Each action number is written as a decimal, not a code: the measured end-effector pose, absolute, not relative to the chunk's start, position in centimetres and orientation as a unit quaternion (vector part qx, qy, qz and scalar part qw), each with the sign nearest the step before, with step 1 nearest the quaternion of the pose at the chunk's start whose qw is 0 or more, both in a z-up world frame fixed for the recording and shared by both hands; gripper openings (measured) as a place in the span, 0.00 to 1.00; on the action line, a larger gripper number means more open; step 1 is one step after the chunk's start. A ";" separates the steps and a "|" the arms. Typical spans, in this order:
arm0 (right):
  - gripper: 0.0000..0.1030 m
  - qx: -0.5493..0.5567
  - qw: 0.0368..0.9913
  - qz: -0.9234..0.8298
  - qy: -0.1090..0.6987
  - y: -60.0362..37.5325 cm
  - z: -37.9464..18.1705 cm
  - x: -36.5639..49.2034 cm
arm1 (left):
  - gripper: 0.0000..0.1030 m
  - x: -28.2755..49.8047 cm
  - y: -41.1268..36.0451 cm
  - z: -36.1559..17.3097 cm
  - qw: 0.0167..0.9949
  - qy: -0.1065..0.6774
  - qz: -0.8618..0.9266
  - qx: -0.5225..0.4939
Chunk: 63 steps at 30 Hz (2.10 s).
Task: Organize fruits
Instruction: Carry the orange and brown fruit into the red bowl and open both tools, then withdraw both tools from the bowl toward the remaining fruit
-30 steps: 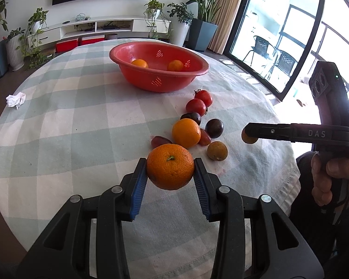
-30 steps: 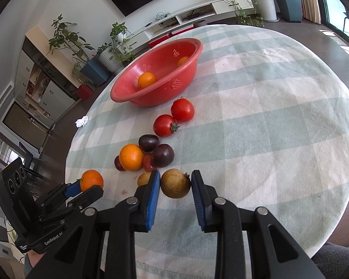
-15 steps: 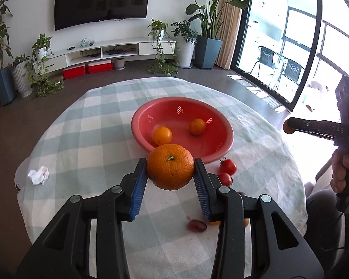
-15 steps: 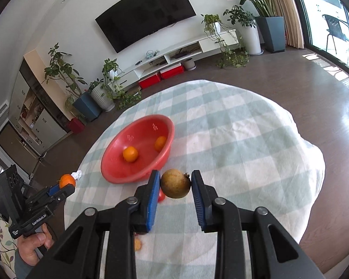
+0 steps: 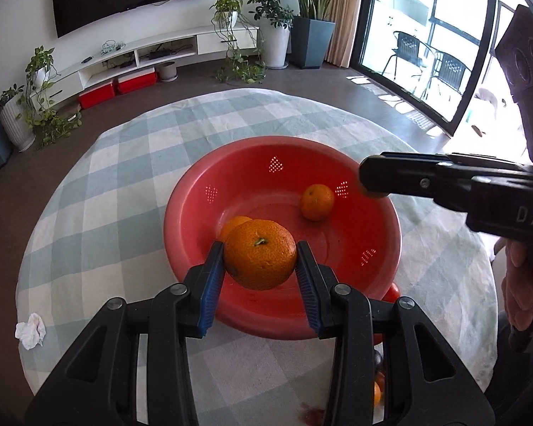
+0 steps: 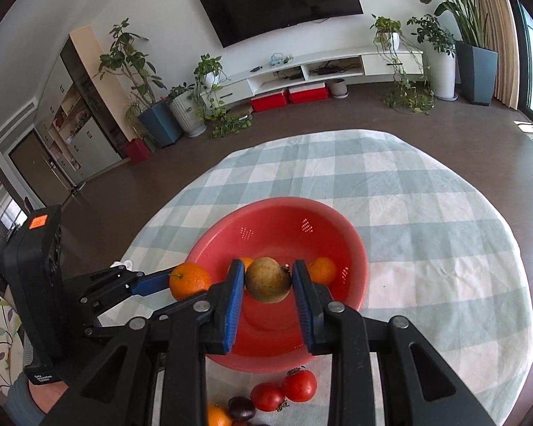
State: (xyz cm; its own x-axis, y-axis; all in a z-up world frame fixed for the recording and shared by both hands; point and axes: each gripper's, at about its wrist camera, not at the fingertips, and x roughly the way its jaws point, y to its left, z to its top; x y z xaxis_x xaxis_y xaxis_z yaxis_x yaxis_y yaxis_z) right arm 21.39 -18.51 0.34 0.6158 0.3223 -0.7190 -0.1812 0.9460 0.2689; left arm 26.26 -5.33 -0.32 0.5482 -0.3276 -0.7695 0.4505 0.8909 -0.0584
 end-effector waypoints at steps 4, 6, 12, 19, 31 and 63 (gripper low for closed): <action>0.29 0.068 0.890 0.131 0.431 -18.3 -1.9 22.1 | 0.36 27.3 -6.5 -1.7 0.870 0.429 -0.229 0.087; 0.29 0.057 0.890 0.126 0.434 -18.3 -2.4 22.2 | 0.36 27.7 -7.0 -2.3 0.867 0.431 -0.230 0.098; 0.29 0.044 0.888 0.122 0.441 -18.5 -3.8 22.7 | 0.36 28.6 -7.5 -4.1 0.860 0.445 -0.227 0.108; 0.29 0.014 0.888 0.123 0.443 -17.7 -4.7 22.9 | 0.37 28.5 -9.0 -4.4 0.861 0.436 -0.226 0.135; 0.30 -0.001 0.890 0.120 0.440 -17.2 -4.7 22.7 | 0.56 27.9 -9.4 -4.3 0.862 0.431 -0.227 0.141; 0.65 0.039 0.918 0.130 0.373 -18.1 1.4 10.4 | 0.73 13.0 -2.9 -1.2 0.877 0.398 -0.250 0.100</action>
